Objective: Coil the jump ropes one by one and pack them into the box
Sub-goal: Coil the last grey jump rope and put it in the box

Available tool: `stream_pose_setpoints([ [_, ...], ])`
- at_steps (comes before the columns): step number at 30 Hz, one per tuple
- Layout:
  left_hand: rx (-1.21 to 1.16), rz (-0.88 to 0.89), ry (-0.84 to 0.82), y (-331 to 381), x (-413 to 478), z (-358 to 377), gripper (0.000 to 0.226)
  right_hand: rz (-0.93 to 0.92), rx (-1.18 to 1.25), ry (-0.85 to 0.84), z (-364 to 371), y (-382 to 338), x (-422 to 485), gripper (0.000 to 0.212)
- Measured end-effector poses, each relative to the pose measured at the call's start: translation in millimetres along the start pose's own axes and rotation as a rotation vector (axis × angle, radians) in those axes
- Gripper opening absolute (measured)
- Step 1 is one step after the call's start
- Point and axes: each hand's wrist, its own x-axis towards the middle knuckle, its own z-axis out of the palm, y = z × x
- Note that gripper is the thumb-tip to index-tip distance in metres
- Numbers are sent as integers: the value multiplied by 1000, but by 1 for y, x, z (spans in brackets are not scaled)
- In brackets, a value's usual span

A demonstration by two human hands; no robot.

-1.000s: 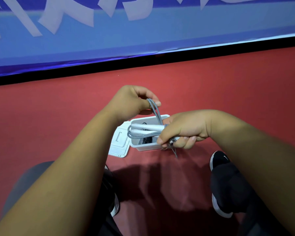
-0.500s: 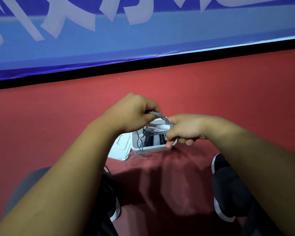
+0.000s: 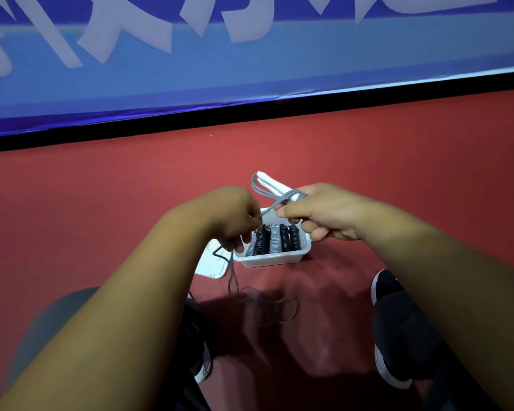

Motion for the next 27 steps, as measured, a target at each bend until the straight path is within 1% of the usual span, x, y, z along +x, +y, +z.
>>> stream_pose_setpoints([
  [2,-98,-39,-7,3,1,3,21,-30,106,-65,6,-4,-4,41],
  [4,-251,-20,-9,6,1,2,17,-56,215,-29,8,-10,-5,64],
  [5,-329,3,10,7,1,0,15,-62,273,12,6,-13,-4,66],
  [8,-462,102,130,6,1,-7,16,-55,403,132,-2,-17,-2,53],
  [11,-494,237,231,7,0,-13,18,-58,480,171,-8,-16,-1,44],
  [14,-655,307,192,10,-3,-16,21,-65,519,140,-15,-20,-3,38],
  [16,-706,334,135,10,-5,-19,22,-67,551,92,-20,-25,-6,35],
  [19,-700,369,47,8,-7,-22,26,-69,597,40,-28,-32,-10,34],
  [21,-634,358,25,5,-7,-23,31,-73,612,-2,-31,-36,-14,32],
  [22,-587,343,36,3,-6,-23,34,-74,614,-30,-31,-37,-16,29],
  [24,-468,297,125,-1,-2,-24,35,-70,600,-76,-29,-39,-21,23],
  [26,-334,248,229,-3,1,-27,28,-73,579,-108,-27,-40,-25,18],
  [27,-296,231,256,-3,3,-27,24,-76,569,-126,-26,-40,-26,17],
])
